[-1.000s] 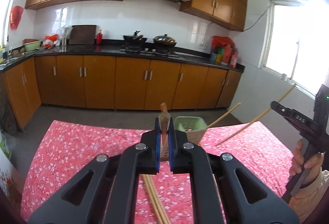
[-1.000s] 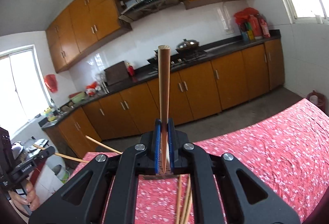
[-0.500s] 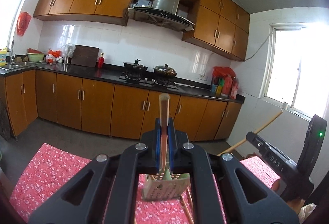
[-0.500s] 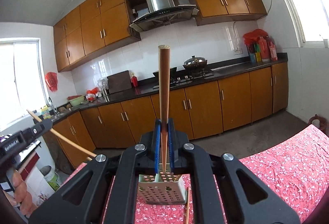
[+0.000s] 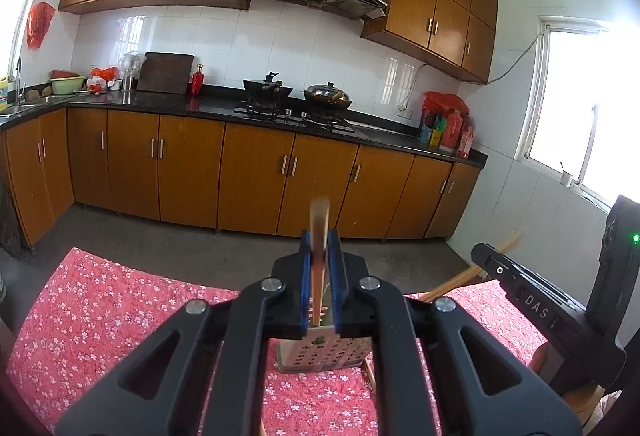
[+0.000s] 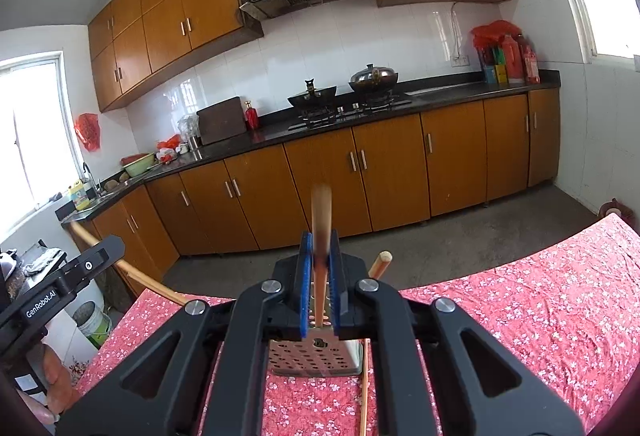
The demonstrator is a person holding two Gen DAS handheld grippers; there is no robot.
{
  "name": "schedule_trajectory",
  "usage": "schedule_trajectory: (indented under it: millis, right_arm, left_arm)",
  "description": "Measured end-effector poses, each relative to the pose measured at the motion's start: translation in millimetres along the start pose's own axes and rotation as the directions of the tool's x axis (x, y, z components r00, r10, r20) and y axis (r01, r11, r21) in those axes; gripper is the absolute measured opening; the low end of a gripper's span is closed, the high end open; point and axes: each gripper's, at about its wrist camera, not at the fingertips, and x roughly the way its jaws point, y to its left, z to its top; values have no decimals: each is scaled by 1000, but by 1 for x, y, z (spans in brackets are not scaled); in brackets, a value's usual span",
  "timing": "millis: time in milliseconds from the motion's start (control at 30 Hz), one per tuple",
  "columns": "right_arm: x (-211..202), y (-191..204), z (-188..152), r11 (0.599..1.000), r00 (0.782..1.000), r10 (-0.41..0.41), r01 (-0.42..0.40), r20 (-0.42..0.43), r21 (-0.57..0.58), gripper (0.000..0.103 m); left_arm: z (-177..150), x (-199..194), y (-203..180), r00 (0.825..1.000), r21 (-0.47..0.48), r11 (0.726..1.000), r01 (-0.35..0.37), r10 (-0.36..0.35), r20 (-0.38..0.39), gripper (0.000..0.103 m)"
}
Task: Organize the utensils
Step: 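Open the left gripper to drop its chopstick in the holder while the right gripper opens, then close the left gripper on another chopstick while the right gripper grasps one too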
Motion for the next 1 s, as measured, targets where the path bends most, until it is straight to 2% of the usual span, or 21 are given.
schedule_trajectory:
  millis: [67, 133, 300, 400, 467, 533, 600, 733, 867, 1000]
  right_arm:
    - [-5, -3, 2, 1000, 1000, -5, 4, 10, 5, 17]
    - [-11, -4, 5, 1000, 1000, -7, 7, 28, 17, 21]
    - [-38, -17, 3, 998, 998, -38, 35, 59, 42, 21]
    - [-46, -32, -9, 995, 996, -80, 78, 33, 58, 21]
    - [-43, -46, -27, 991, 993, -114, 116, -28, 73, 21]
    - [-29, -62, -52, 985, 982, -145, 156, -124, 77, 21]
    - [-8, -73, -82, 981, 958, -154, 178, -244, 80, 21]
    - [25, -75, -135, 986, 902, -91, 140, -421, 86, 21]
    - [45, -63, -167, 992, 867, -68, 112, -493, 60, 21]
    - [59, -57, -178, 992, 849, -92, 125, -520, 28, 21]
  left_arm:
    - [0, -5, 4, 1000, -5, 1000, -3, 3, 8, 15]
    - [1, -13, 8, 1000, -13, 1000, -11, 11, 20, 18]
    - [0, -39, 22, 998, -25, 998, -52, 53, 44, 22]
    - [-16, -54, 37, 992, -1, 992, -126, 126, 30, 25]
    - [-30, -56, 51, 987, 2, 987, -159, 159, -3, 25]
    - [-53, -52, 67, 980, 4, 981, -193, 193, -59, 25]
    - [-78, -41, 83, 966, -1, 975, -222, 220, -136, 25]
    - [-127, -20, 106, 937, -42, 975, -220, 199, -287, 25]
    - [-164, -5, 115, 910, -99, 977, -190, 137, -390, 25]
    - [-186, 1, 110, 898, -102, 981, -162, 104, -428, 25]
